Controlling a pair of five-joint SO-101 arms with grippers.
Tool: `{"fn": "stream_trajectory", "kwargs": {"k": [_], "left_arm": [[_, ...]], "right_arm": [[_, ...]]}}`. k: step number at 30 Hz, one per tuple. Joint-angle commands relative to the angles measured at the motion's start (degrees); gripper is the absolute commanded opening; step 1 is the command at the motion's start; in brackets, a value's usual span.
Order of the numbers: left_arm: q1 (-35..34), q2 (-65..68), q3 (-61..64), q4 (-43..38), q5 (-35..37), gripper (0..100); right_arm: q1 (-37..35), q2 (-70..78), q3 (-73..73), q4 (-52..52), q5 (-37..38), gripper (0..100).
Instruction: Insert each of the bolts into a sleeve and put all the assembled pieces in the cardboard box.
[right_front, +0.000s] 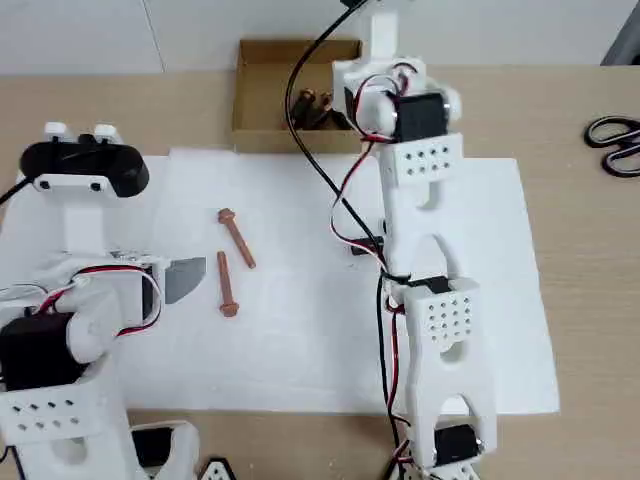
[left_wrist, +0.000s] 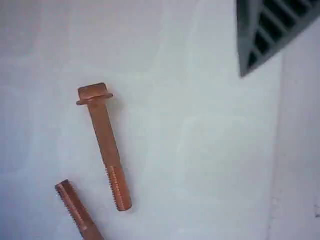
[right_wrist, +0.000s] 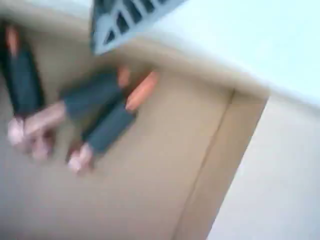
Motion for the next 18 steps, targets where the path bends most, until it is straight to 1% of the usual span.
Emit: {"fn": "stream_trajectory", "kwargs": {"k": [1, 4, 7, 11, 15, 18], "left_arm": [[-0.2, -0.9, -2.1, 0.0, -0.4, 34], [-0.1, -0.9, -2.1, 0.0, -0.4, 34], [-0.2, -0.9, -2.1, 0.2, -3.1, 34], [-0.3, -0.9, -2.1, 0.2, -4.3, 34], [-0.3, -0.9, -2.1, 0.0, -4.3, 34], [-0.2, -0.9, -2.1, -0.1, -4.4, 34]], "right_arm": [[0.7, -5.2, -6.0, 8.2, 0.4, 19.4], [2.4, -8.1, -5.7, 8.5, 0.4, 19.4], [4.3, -9.9, -5.3, 8.7, 0.4, 19.4], [6.7, -12.4, -5.6, 8.8, -3.0, 19.4], [7.3, -17.4, -4.7, 9.4, -2.9, 19.3], [6.9, -21.2, 1.3, 9.5, -2.9, 19.3]]}}
